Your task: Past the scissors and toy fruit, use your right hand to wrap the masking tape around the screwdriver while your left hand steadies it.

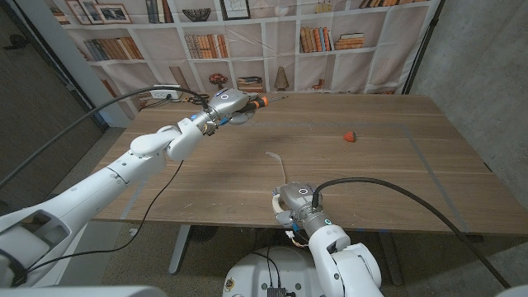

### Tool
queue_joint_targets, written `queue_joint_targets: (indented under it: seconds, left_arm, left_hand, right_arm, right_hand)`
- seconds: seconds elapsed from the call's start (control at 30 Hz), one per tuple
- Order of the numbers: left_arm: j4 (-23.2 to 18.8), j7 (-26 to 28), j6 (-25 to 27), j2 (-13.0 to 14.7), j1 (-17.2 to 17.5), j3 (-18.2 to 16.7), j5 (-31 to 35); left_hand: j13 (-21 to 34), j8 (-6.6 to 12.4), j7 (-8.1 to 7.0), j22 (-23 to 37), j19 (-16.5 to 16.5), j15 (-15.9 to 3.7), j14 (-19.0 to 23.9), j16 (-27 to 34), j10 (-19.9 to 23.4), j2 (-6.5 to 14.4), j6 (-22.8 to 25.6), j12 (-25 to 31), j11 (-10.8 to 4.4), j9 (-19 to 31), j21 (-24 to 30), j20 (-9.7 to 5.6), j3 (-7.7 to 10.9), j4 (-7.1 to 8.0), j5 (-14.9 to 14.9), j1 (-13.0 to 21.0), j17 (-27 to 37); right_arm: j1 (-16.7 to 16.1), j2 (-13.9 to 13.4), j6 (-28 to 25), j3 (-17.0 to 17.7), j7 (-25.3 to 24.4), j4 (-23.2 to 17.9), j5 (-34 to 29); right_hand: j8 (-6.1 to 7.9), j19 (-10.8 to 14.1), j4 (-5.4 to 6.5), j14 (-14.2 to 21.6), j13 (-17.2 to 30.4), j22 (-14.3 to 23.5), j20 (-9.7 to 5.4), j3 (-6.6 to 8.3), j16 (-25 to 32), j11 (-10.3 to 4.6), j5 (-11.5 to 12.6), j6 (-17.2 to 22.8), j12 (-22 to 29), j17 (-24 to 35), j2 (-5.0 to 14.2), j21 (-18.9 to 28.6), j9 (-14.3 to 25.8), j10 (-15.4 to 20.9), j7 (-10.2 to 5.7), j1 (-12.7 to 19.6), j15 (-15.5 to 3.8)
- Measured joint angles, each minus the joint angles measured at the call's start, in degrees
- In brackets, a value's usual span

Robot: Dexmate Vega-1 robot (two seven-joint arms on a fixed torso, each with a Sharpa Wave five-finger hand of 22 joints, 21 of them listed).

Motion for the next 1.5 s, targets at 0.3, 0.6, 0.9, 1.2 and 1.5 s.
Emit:
queue_joint_targets:
  seconds: [0.3, 0.6, 0.9, 1.2, 1.5]
  left_arm:
    - [0.8, -0.1, -0.6, -0.1, -0.4, 0.2, -0.4]
    - [1.3, -0.2, -1.1, -0.3, -0.7, 0.3, -0.8]
    - [1.6, -0.5, -1.4, -0.5, -1.1, 0.4, -1.0]
    - [1.1, -0.9, -1.4, -0.3, -1.0, 0.4, -1.2]
    - [0.7, -1.1, -1.1, -0.1, -0.7, 0.2, -1.2]
  left_hand:
    - [-0.3, 0.33, -0.29, 0.0, 0.0, 0.00, 0.0, 0.0, 0.0, 0.0, -0.3, 0.0, 0.00, -0.3, 0.4, 0.01, 0.17, -0.17, -0.3, 0.0, 0.0]
    - [-0.3, 0.33, -0.29, -0.4, 0.0, 0.10, 0.1, 0.0, 0.0, -0.1, -0.3, 0.0, 0.00, -0.5, 0.4, 0.01, 0.18, -0.17, -0.3, -0.6, 0.0]
    - [-0.5, 0.67, -0.08, -0.6, -0.2, 0.10, 0.1, 0.0, 0.0, 0.0, -0.5, 0.0, 0.00, -0.5, 1.0, 0.22, 0.18, -0.16, -0.3, -0.9, -0.2]
    - [-0.4, 0.67, -0.09, -1.1, -0.2, 0.10, 0.5, -0.6, 0.0, 0.0, -0.5, 0.0, 0.00, -0.8, 1.2, 0.22, 0.51, -0.31, -0.8, -0.9, -0.4]
    - [-0.7, 1.49, -0.37, -1.0, -0.4, 0.10, 0.5, -0.8, -0.1, 0.0, -0.8, 0.0, -0.12, -0.9, 1.9, 0.01, 0.87, -0.40, -1.2, -0.9, -0.3]
  right_arm:
    - [0.7, 1.8, 0.9, 0.7, 1.3, 3.4, -2.8]
    - [1.5, 3.1, 1.2, 1.4, 3.1, 5.7, -4.2]
    - [2.0, 3.6, 0.3, 1.8, 3.0, 8.9, -4.5]
    - [2.8, 4.6, -2.9, 2.2, 2.3, 13.1, -5.0]
    - [2.6, 4.1, -4.9, 2.8, -1.0, 13.9, -3.5]
  right_hand:
    - [-0.13, 0.2, 1.17, 0.5, 0.8, 0.3, 0.21, -1.88, 1.6, 1.05, 0.0, 0.8, 0.8, 1.8, -0.14, 0.0, 0.0, 0.5, 0.81, -0.9, -0.10]
    - [-0.89, 0.2, 1.14, 0.3, 1.6, 0.3, 0.21, -3.20, 3.1, 1.50, 0.0, 1.3, 2.0, 3.6, -0.12, 0.2, -0.1, 0.5, 1.23, -0.9, 0.11]
    - [-0.23, 3.8, 0.31, 4.1, 3.5, 0.5, -1.13, -3.31, 7.8, 1.00, 0.9, 5.3, 5.7, 7.3, 3.66, 1.9, -0.2, 4.3, -0.23, 4.3, 0.00]
    - [-1.47, 5.3, 1.12, 7.4, 3.4, 0.2, -0.89, -1.73, 9.0, 2.64, 0.9, 0.7, 6.7, 7.2, 9.54, 2.7, -9.7, 6.1, -4.86, 6.5, -0.20]
    - [-2.83, 3.4, 1.81, 2.8, 2.1, 0.2, 1.05, -4.71, 4.9, 3.78, -0.2, -3.9, 3.1, 4.2, 9.87, 2.8, -9.7, -1.9, -3.16, 4.6, -0.06]
